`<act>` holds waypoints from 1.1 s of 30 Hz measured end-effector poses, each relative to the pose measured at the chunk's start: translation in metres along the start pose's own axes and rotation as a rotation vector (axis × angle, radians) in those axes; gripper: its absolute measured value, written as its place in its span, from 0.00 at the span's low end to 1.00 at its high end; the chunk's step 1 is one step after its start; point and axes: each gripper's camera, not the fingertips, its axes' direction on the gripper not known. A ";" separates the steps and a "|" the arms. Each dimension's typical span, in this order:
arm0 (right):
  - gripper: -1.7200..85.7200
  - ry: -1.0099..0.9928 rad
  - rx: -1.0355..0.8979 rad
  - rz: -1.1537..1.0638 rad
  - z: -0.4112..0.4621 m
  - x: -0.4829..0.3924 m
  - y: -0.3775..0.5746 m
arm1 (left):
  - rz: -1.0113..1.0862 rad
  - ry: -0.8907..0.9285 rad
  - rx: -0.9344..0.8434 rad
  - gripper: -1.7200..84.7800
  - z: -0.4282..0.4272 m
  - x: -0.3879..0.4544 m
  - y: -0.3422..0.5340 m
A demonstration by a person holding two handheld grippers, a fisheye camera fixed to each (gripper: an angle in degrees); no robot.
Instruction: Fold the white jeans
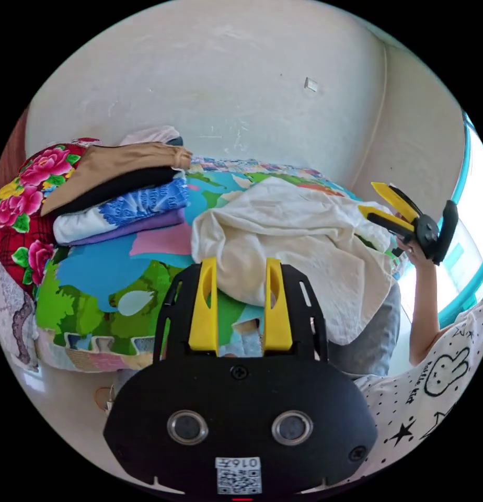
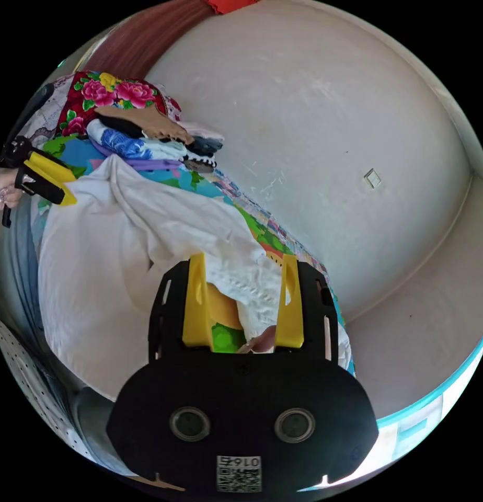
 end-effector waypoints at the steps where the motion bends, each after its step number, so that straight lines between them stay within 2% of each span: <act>1: 0.23 -0.022 0.041 0.004 -0.007 0.002 -0.004 | -0.033 -0.050 0.036 0.17 -0.006 -0.021 0.005; 4: 0.23 -0.094 0.219 -0.014 -0.035 -0.002 -0.034 | -0.051 -0.276 0.136 0.17 -0.013 -0.072 0.008; 6: 0.23 -0.124 0.271 -0.075 -0.040 -0.025 -0.068 | -0.074 -0.327 0.094 0.17 0.001 -0.107 -0.002; 8: 0.24 -0.139 0.297 -0.090 -0.037 -0.047 -0.097 | -0.150 -0.277 0.000 0.19 0.024 -0.149 -0.012; 10: 0.24 -0.160 0.325 -0.129 -0.033 -0.076 -0.125 | -0.278 -0.061 -0.075 0.20 0.059 -0.209 -0.014; 12: 0.25 -0.166 0.353 -0.255 -0.025 -0.122 -0.165 | -0.382 0.073 -0.096 0.20 0.082 -0.248 -0.010; 15: 0.26 -0.125 0.365 -0.435 -0.002 -0.184 -0.221 | -0.499 0.109 -0.071 0.21 0.110 -0.295 0.000; 21: 0.28 -0.050 0.294 -0.630 0.070 -0.292 -0.326 | -0.644 0.369 0.010 0.21 0.150 -0.363 0.015; 25: 0.29 -0.004 0.248 -0.718 0.101 -0.345 -0.368 | -0.637 0.415 0.010 0.21 0.164 -0.379 0.017; 28: 0.29 0.133 0.226 -0.818 0.127 -0.389 -0.385 | -0.640 0.418 0.022 0.20 0.168 -0.380 0.015; 30: 0.28 0.237 0.236 -0.800 0.143 -0.408 -0.400 | -0.625 0.414 0.027 0.20 0.169 -0.379 0.011; 33: 0.28 0.238 0.236 -0.778 0.152 -0.411 -0.424 | -0.608 0.396 0.022 0.19 0.171 -0.369 0.006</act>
